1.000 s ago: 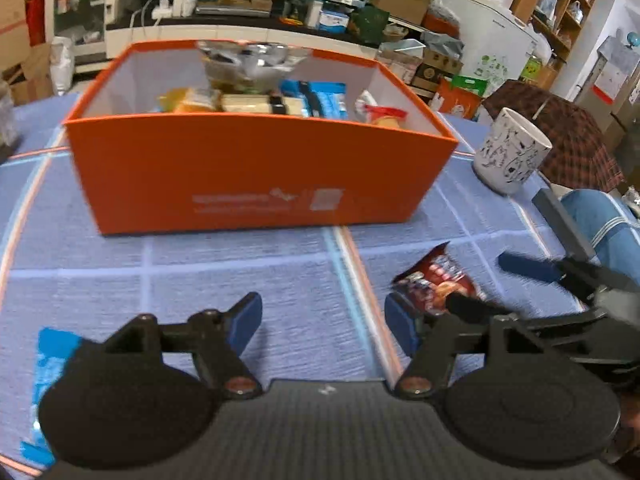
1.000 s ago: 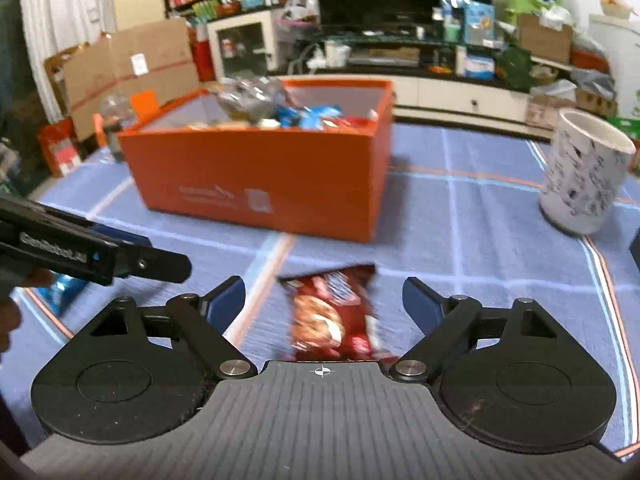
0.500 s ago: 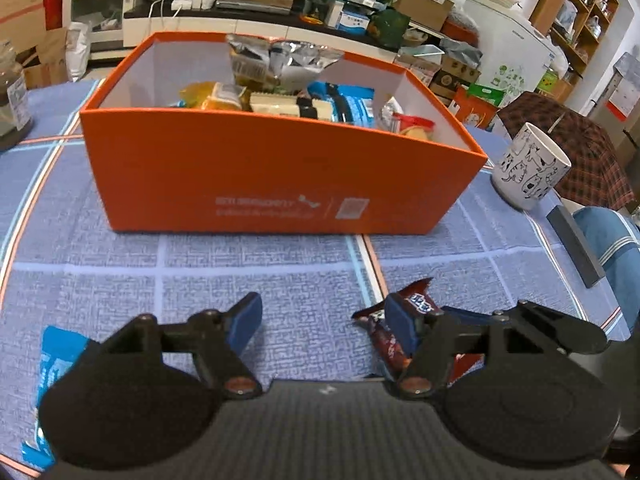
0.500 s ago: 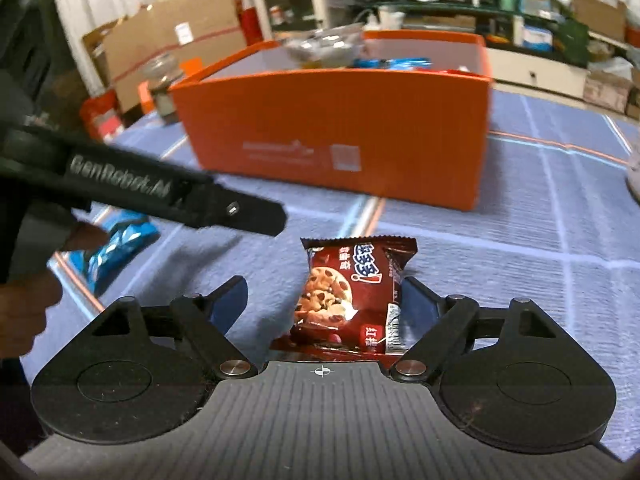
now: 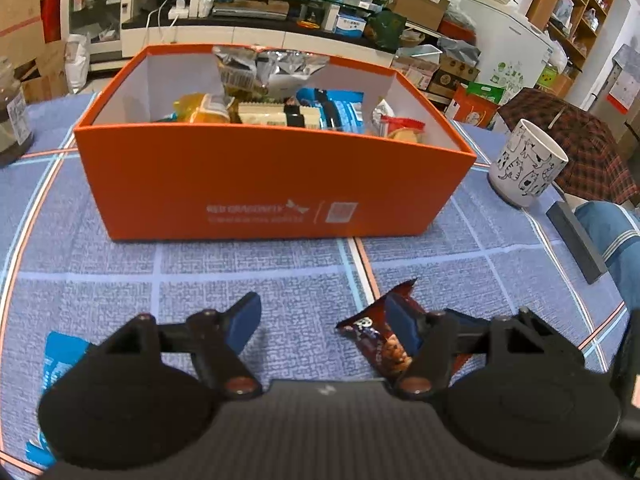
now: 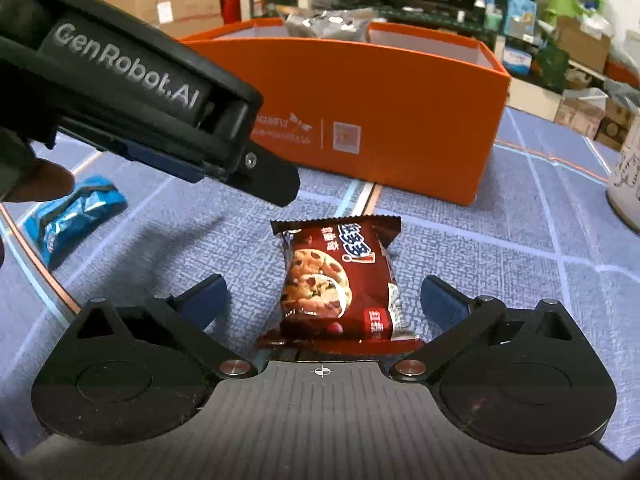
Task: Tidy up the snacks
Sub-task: 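Grasp the red cookie packet on the table with the right tool, then grasp the cookie packet with the left tool while the right releases it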
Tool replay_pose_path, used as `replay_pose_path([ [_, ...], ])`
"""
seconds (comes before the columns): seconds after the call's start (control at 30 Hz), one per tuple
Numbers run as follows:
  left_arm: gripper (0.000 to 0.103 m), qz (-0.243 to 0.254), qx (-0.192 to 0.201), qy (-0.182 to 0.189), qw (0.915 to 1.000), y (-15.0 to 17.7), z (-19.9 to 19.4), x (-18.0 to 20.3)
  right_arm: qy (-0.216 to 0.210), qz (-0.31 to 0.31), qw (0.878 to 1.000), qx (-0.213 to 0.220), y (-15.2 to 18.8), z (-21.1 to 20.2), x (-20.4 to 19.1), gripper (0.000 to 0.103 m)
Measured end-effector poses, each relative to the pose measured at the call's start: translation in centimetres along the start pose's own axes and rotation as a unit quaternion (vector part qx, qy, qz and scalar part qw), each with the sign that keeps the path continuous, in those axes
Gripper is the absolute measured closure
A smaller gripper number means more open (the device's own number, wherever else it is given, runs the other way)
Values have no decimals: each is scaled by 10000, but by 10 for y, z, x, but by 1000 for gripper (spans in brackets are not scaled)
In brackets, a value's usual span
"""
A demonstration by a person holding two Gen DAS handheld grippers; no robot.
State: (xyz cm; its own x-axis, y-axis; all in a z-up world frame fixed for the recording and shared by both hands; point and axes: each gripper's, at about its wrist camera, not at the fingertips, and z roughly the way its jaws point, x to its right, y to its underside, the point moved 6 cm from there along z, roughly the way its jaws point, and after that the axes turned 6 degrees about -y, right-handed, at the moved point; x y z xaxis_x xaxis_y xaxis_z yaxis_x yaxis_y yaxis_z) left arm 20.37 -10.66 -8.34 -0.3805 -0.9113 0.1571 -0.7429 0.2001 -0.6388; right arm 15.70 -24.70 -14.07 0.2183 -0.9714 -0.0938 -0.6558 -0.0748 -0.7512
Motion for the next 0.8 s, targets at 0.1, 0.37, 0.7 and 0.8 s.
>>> replay_pose_path([
  [0.1, 34, 15, -31, -18, 10000, 2, 1, 1, -158, 36, 9997, 164, 6, -8, 5, 6],
  [0.37, 33, -65, -162, -18, 9998, 3, 8, -5, 335, 241, 9979, -494, -4, -6, 17, 6],
  [0.7, 33, -390, -620, 596, 9955, 9, 29, 13, -189, 473, 9983, -283, 0, -16, 31, 6],
  [0.8, 34, -447, -614, 613, 9952, 10, 35, 21, 37, 6, 9994, -340, 1, -9, 20, 6],
])
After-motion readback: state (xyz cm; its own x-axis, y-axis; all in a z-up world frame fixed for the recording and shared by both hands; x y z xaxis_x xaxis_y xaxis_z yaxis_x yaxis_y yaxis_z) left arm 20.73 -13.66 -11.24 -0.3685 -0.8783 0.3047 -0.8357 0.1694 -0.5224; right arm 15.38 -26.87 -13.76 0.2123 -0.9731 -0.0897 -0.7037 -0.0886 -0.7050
